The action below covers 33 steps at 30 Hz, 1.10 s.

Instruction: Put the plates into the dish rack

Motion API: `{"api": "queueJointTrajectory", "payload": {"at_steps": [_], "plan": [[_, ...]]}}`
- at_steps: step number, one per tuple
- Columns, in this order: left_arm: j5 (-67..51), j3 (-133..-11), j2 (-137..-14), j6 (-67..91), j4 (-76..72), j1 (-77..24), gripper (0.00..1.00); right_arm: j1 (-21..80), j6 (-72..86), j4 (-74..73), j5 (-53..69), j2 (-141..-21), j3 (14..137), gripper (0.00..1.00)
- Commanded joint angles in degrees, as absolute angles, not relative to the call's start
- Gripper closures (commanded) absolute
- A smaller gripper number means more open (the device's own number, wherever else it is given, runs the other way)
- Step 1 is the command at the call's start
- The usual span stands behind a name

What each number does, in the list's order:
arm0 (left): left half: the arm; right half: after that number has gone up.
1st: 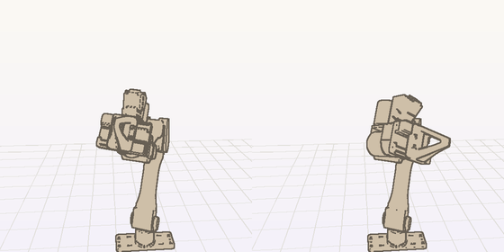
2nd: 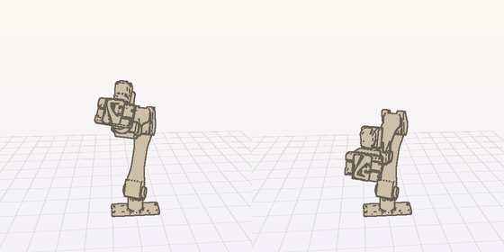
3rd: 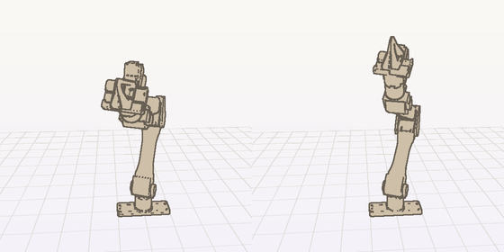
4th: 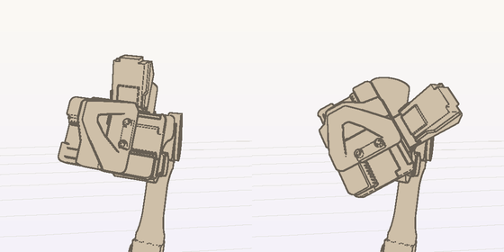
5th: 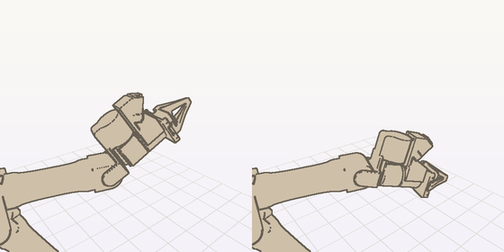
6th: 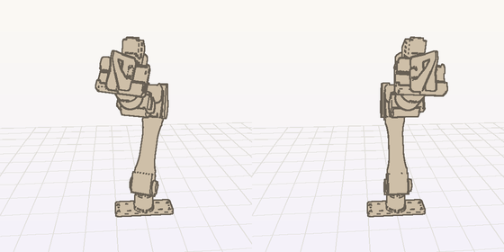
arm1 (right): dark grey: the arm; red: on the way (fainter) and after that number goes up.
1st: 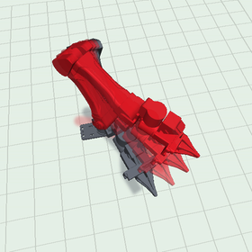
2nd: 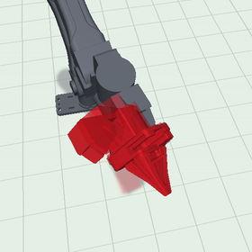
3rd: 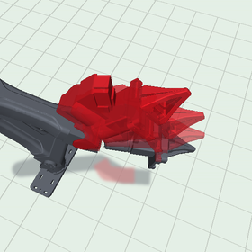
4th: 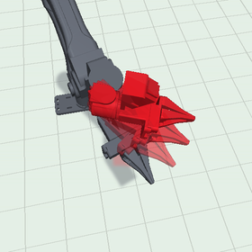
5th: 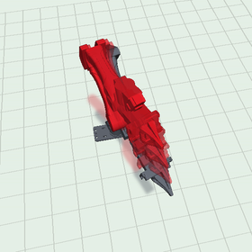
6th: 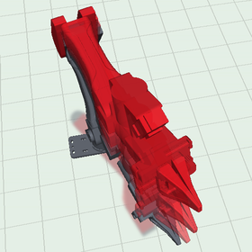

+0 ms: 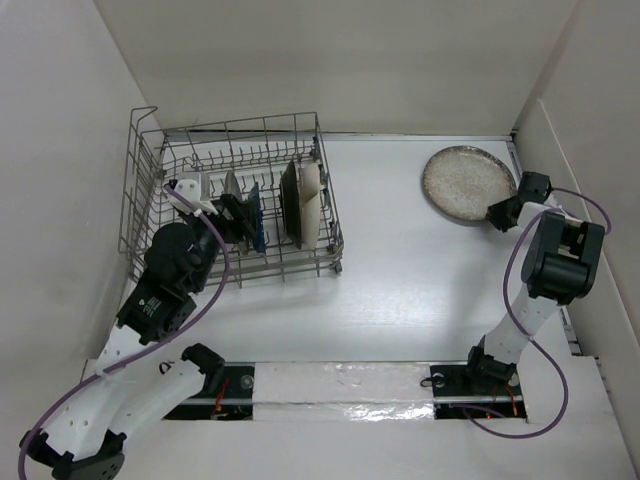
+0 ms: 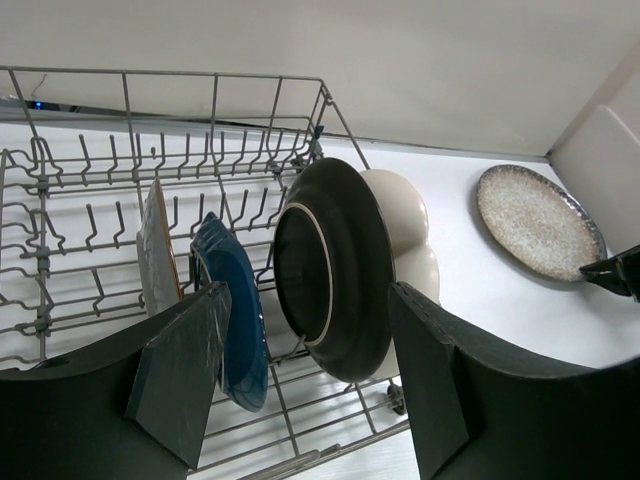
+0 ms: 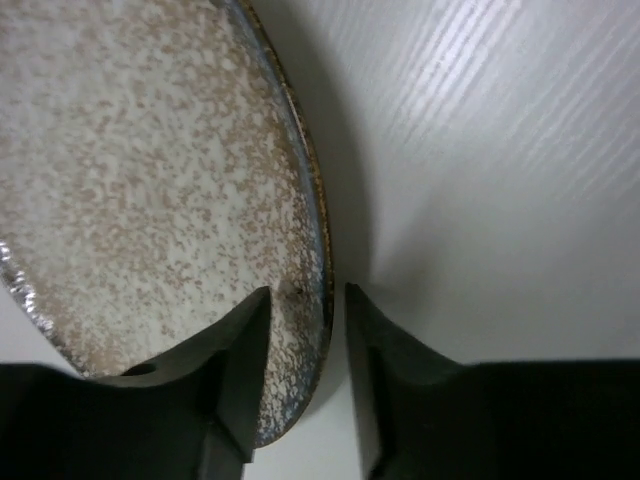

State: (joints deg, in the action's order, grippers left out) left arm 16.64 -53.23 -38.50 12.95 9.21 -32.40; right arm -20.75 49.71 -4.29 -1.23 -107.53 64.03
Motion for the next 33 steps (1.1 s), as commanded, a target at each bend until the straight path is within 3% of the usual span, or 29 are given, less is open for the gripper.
{"api": "queueJointTrajectory", "payload": {"at_steps": [1,4,5,21,24,25,28,33], "plan": [[15.64,-53.17,-37.09,12.92,6.42,-32.34,0.39,-19.69,46.85,-13.60,-1.23,-111.17,71.53,0.79],[15.30,-53.35,-36.65,13.01,6.33,-32.34,0.39,-19.69,46.84,-16.96,-0.35,-112.50,73.39,0.98],[15.12,-53.26,-36.48,13.01,6.33,-32.34,0.39,-19.08,47.19,-16.35,1.30,-111.89,72.26,1.00],[11.95,-52.47,-36.21,13.80,5.89,-32.34,0.40,-15.21,40.43,3.85,7.91,-89.30,37.28,1.00],[11.95,-52.38,-36.39,13.80,5.71,-32.34,0.40,-15.73,40.34,7.63,9.57,-88.16,35.42,0.75],[12.04,-52.21,-36.39,13.80,5.63,-32.34,0.40,-15.73,40.43,8.43,10.02,-88.68,34.29,0.58],[12.39,-52.21,-37.35,13.71,5.62,-32.34,0.40,-15.73,40.78,11.59,11.95,-90.87,34.01,0.38],[11.34,-52.38,-38.32,13.71,5.80,-32.34,0.40,-16.79,40.96,13.97,14.50,-94.04,34.10,0.36]]}}
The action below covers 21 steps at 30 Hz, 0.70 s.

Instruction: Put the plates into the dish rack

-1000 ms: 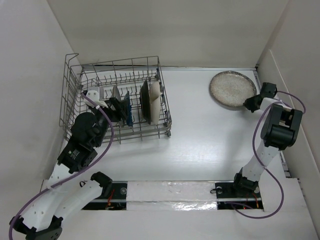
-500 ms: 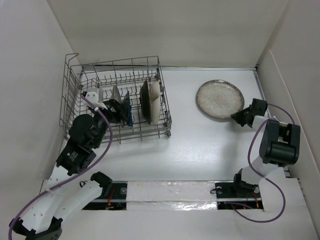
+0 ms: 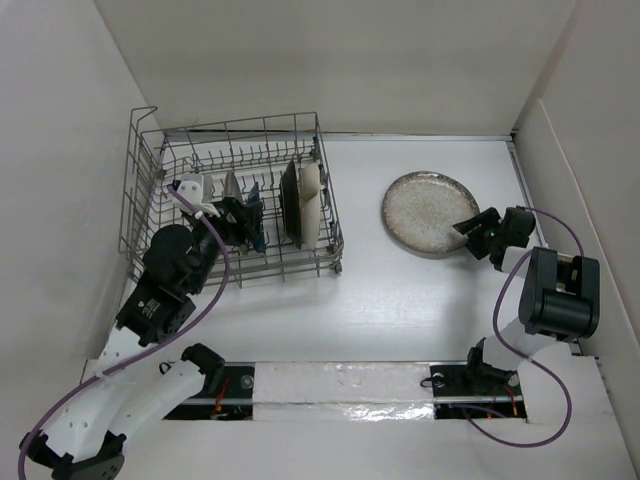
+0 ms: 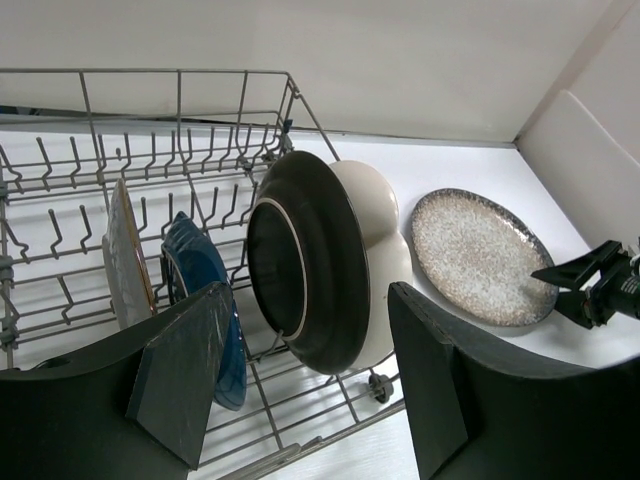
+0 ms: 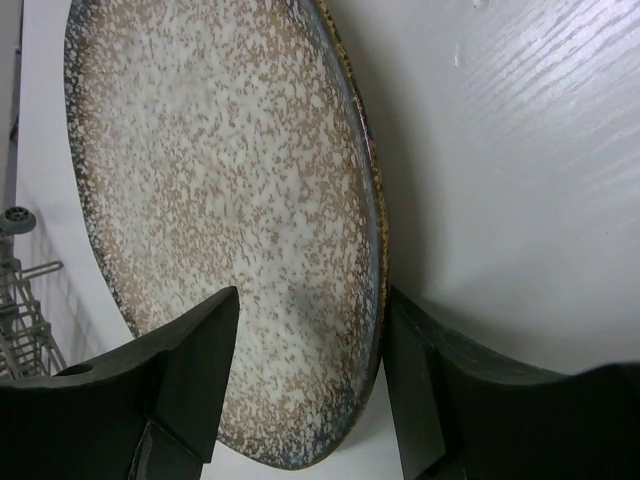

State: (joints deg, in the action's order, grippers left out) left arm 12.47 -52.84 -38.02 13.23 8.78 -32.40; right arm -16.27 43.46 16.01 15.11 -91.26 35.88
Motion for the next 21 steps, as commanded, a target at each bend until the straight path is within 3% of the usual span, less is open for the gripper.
{"api": "queueJointTrajectory", "payload": {"at_steps": [1,3,6,7,11,13,21], "plan": [[11.16,-52.30,-38.32,13.71,5.63,-32.34,0.40,-16.79,40.87,13.97,14.68,-94.04,34.10,0.36],[11.16,-52.38,-38.41,13.80,5.62,-32.34,0.40,-17.31,41.22,14.24,15.64,-94.65,34.19,0.36],[10.90,-52.38,-38.50,13.71,5.62,-32.34,0.40,-18.80,41.49,16.33,17.31,-95.62,33.67,0.46],[10.90,-52.38,-38.50,13.71,5.62,-32.34,0.40,-19.42,41.75,16.61,17.49,-95.80,33.66,0.56],[10.81,-52.12,-38.32,13.71,5.19,-32.34,0.40,-20.74,42.97,18.54,19.51,-97.29,33.22,0.77],[10.46,-52.12,-38.50,13.80,5.10,-32.34,0.40,-20.74,43.15,20.21,20.56,-97.47,32.70,1.00],[-3.59,-57.38,-39.81,18.45,3.08,-32.34,0.40,-19.96,53.85,40.49,29.78,-85.89,25.67,1.00]]}}
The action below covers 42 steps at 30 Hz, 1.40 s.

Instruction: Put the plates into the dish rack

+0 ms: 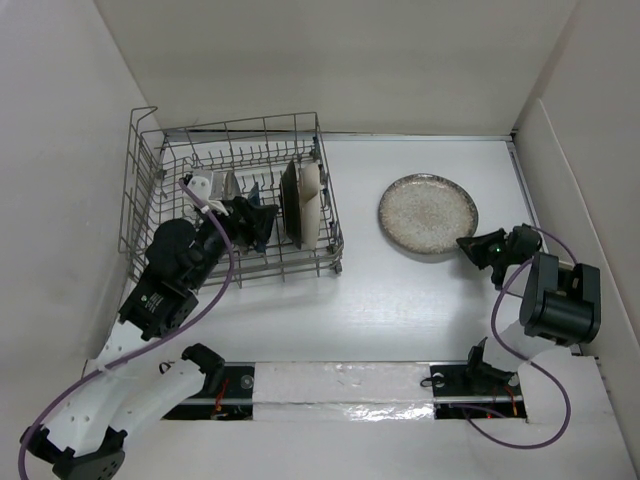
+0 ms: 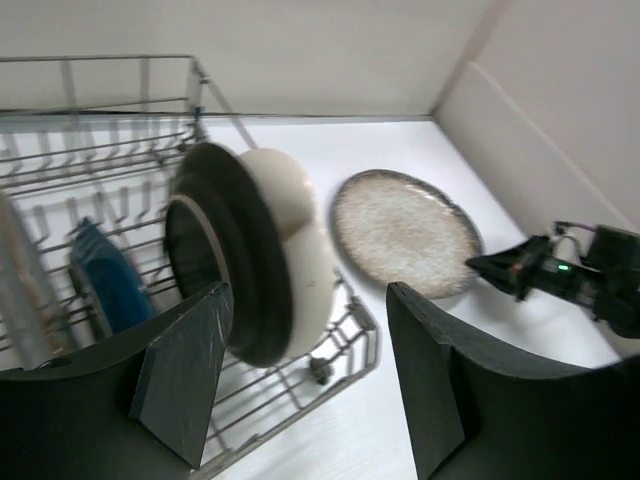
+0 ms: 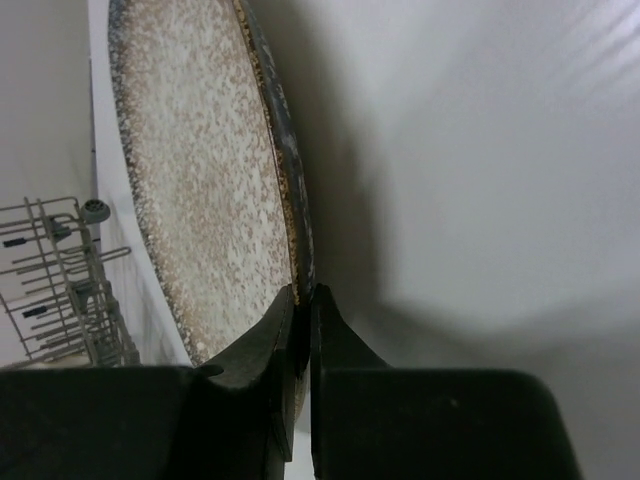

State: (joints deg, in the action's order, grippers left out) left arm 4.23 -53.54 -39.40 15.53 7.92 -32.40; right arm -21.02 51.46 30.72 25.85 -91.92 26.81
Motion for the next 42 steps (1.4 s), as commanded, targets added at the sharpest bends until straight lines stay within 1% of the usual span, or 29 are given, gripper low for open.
{"api": "queueJointTrajectory", "payload": {"at_steps": [1,3,6,10,13,14,15,17,18,19,21,27,28,31,34,35,36,38,39,41,42], "plan": [[-6.04,-58.52,-39.90,19.33,2.55,-32.34,0.41,-19.26,55.27,42.43,30.58,-84.13,25.49,1.00],[-9.30,-59.50,-40.95,21.61,0.88,-32.34,0.46,-19.25,60.52,47.26,31.37,-78.70,25.40,1.00],[-12.12,-60.99,-43.67,23.55,-2.01,-32.34,0.51,-18.72,67.55,51.23,31.55,-74.19,26.36,1.00],[-20.37,-64.32,-49.64,27.42,-6.50,-32.95,0.53,-18.11,74.69,56.06,32.78,-69.71,30.75,1.00],[-17.42,-70.37,-57.28,26.37,-5.98,-37.86,0.53,-18.11,79.35,58.61,34.19,-69.17,33.04,1.00],[-18.36,-71.97,-59.48,26.80,-5.89,-37.88,0.53,-18.11,80.58,59.75,34.54,-69.17,33.48,1.00],[-19.50,-75.46,-63.42,27.42,-5.71,-37.88,0.53,-18.11,82.60,61.07,35.76,-69.26,34.27,1.00],[-19.16,-79.26,-67.04,26.81,-3.88,-37.88,0.46,-18.11,84.54,62.74,36.73,-69.43,35.94,1.00],[-18.90,-81.54,-70.98,26.28,-2.48,-37.88,0.37,-18.11,86.12,63.45,37.43,-69.43,36.56,1.00],[-18.29,-86.00,-73.02,25.67,-0.98,-37.88,0.34,-18.11,86.48,63.46,37.88,-69.35,37.17,1.00],[-18.11,-89.28,-78.71,24.96,2.19,-37.88,0.27,-18.11,87.53,63.11,38.32,-69.17,39.01,1.00],[-8.89,-101.23,-90.94,22.86,9.83,-37.88,0.20,-18.11,92.45,65.91,39.90,-69.78,42.01,1.00],[-7.48,-104.73,-92.36,22.76,10.80,-37.88,0.20,-17.58,93.24,67.22,39.99,-70.22,42.45,1.00],[-8.95,-110.37,-98.34,22.15,13.79,-37.88,0.18,-16.97,95.97,69.69,41.30,-70.93,42.98,1.00],[-10.45,-112.41,-102.65,22.85,13.36,-37.88,0.16,-16.44,97.12,71.71,42.01,-71.10,42.54,1.00],[-11.33,-112.06,-103.27,23.11,11.62,-37.88,0.17,-15.83,97.03,71.81,42.19,-71.10,42.10,1.00],[-12.38,-111.36,-103.53,23.46,9.86,-37.88,0.23,-15.82,96.68,71.63,42.27,-71.10,41.93,1.00],[-14.93,-107.77,-102.84,25.91,4.35,-37.88,0.29,-15.03,96.68,72.24,42.89,-71.45,41.49,1.00],[-15.29,-106.62,-101.96,26.45,2.74,-37.88,0.45,-14.07,95.90,72.25,42.98,-71.46,41.14,1.00],[-15.03,-103.81,-100.73,26.98,0.36,-37.88,0.72,-12.57,94.40,70.06,42.63,-71.37,40.78,1.00],[-14.86,-102.93,-99.24,26.90,0.35,-37.88,1.00,-11.52,92.92,69.44,42.54,-71.19,40.43,1.00]]}}
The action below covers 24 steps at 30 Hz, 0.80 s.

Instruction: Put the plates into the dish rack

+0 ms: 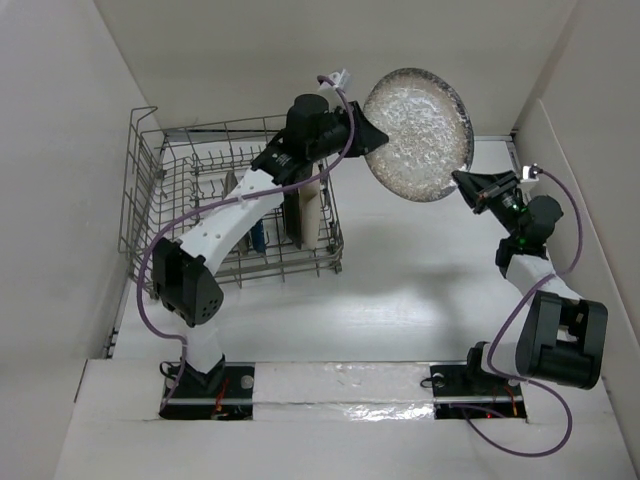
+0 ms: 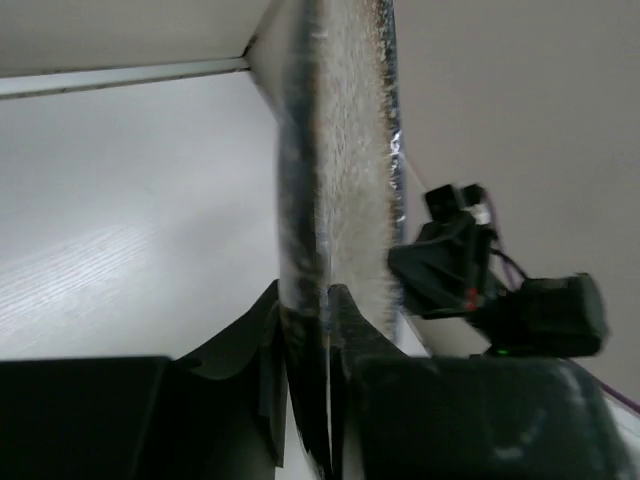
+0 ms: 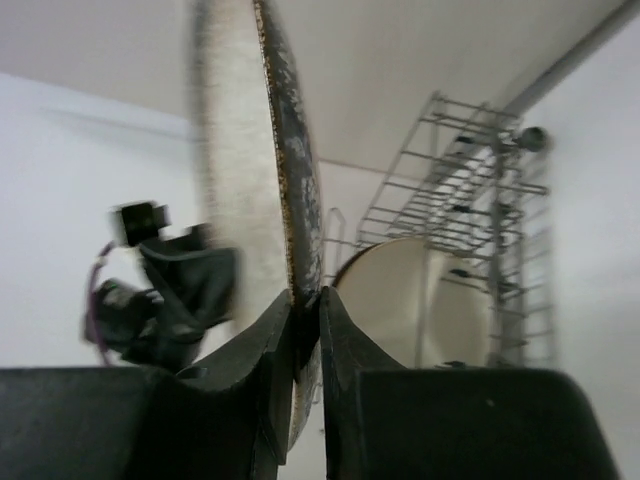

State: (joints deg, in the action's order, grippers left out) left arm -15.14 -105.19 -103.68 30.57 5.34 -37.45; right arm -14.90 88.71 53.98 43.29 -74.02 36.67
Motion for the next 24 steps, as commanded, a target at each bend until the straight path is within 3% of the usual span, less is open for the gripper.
{"api": "queueJointTrajectory", "payload": {"at_steps": [1,4,5,6,7,10,13,17,24], "plan": [[-13.90,-100.92,-98.27,26.89,-1.13,-37.88,1.00,-11.51,92.29,68.13,42.37,-71.19,40.17,1.00],[-12.05,-96.00,-93.18,26.11,-3.86,-37.88,1.00,-9.76,90.62,67.15,42.28,-71.63,39.55,1.00],[-11.43,-95.02,-91.77,25.76,-4.65,-37.88,1.00,-9.76,90.44,67.24,42.36,-71.89,39.38,0.93],[-11.08,-93.88,-88.80,25.23,-5.18,-37.88,1.00,-9.15,89.66,67.32,42.19,-72.07,39.38,0.83],[-10.38,-91.61,-87.29,24.88,-5.88,-37.36,1.00,-8.36,89.13,67.41,42.71,-72.59,39.55,0.63],[-7.92,-88.60,-81.23,23.91,-7.12,-36.05,1.00,-6.42,88.42,68.38,44.47,-73.39,40.51,0.35],[-5.99,-87.72,-75.34,23.82,-6.60,-33.32,1.00,-5.10,86.49,65.76,44.47,-72.86,41.83,0.14],[-0.63,-89.99,-68.39,21.20,-0.64,-31.99,1.00,-3.25,81.92,60.65,45.26,-70.93,42.89,0.01],[12.99,-97.11,-59.17,16.71,13.17,-31.46,1.00,-1.68,75.87,56.61,45.00,-67.77,39.03,0.00]]}}
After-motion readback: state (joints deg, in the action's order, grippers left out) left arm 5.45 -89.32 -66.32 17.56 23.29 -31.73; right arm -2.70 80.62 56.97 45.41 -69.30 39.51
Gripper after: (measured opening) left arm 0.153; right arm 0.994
